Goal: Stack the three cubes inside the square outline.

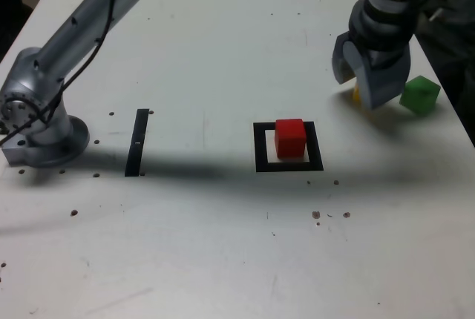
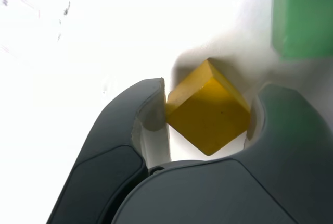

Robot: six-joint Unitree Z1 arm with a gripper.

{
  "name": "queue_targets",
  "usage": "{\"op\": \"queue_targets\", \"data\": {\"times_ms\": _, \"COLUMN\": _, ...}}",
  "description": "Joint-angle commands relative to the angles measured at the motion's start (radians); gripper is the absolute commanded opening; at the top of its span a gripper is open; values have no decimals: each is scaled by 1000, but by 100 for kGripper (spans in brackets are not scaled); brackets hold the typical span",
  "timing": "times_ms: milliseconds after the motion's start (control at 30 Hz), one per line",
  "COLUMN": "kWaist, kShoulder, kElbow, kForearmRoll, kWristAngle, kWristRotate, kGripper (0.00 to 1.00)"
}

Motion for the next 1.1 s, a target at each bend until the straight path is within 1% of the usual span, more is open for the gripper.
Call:
{"op": "queue_targets", "data": {"times_ms": 0, "kWaist": -2, "kShoulder": -44, "kElbow": -2, "kForearmRoll": 17, "kWristAngle": -1, "kWristRotate": -17, "kGripper": 30}}
{"op": "queue_targets", "data": {"times_ms": 67, "kWaist": -2, "kShoulder": -71, "kElbow": -13, "kForearmRoll": 49, "kWristAngle": -10, "kWristRotate": -35, "kGripper": 30}}
{"op": "queue_targets", "data": {"times_ms": 133, "kWaist": -2, "kShoulder": -94, "kElbow": -34, "kForearmRoll": 92, "kWristAngle": -31, "kWristRotate": -57, "kGripper": 30}}
{"op": "queue_targets", "data": {"times_ms": 200, "kWaist": -3, "kShoulder": -118, "kElbow": -55, "kForearmRoll": 133, "kWristAngle": -63, "kWristRotate": -82, "kGripper": 30}}
{"op": "queue_targets", "data": {"times_ms": 300, "kWaist": -4, "kShoulder": -168, "kElbow": -71, "kForearmRoll": 175, "kWristAngle": -121, "kWristRotate": -135, "kGripper": 30}}
{"op": "queue_targets", "data": {"times_ms": 400, "kWaist": -5, "kShoulder": -222, "kElbow": -57, "kForearmRoll": 195, "kWristAngle": -151, "kWristRotate": -203, "kGripper": 30}}
{"op": "queue_targets", "data": {"times_ms": 533, "kWaist": -5, "kShoulder": -296, "kElbow": -9, "kForearmRoll": 224, "kWristAngle": -154, "kWristRotate": -346, "kGripper": 30}}
{"op": "queue_targets", "data": {"times_ms": 667, "kWaist": -13, "kShoulder": -369, "kElbow": 42, "kForearmRoll": 268, "kWristAngle": -148, "kWristRotate": -534, "kGripper": 30}}
{"op": "queue_targets", "data": {"times_ms": 767, "kWaist": -35, "kShoulder": -416, "kElbow": 77, "kForearmRoll": 284, "kWristAngle": -151, "kWristRotate": -668, "kGripper": 30}}
{"op": "queue_targets", "data": {"times_ms": 933, "kWaist": -78, "kShoulder": -440, "kElbow": 139, "kForearmRoll": 275, "kWristAngle": -149, "kWristRotate": -838, "kGripper": 30}}
{"op": "queue_targets", "data": {"times_ms": 1067, "kWaist": -96, "kShoulder": -433, "kElbow": 194, "kForearmRoll": 232, "kWristAngle": -146, "kWristRotate": -960, "kGripper": 30}}
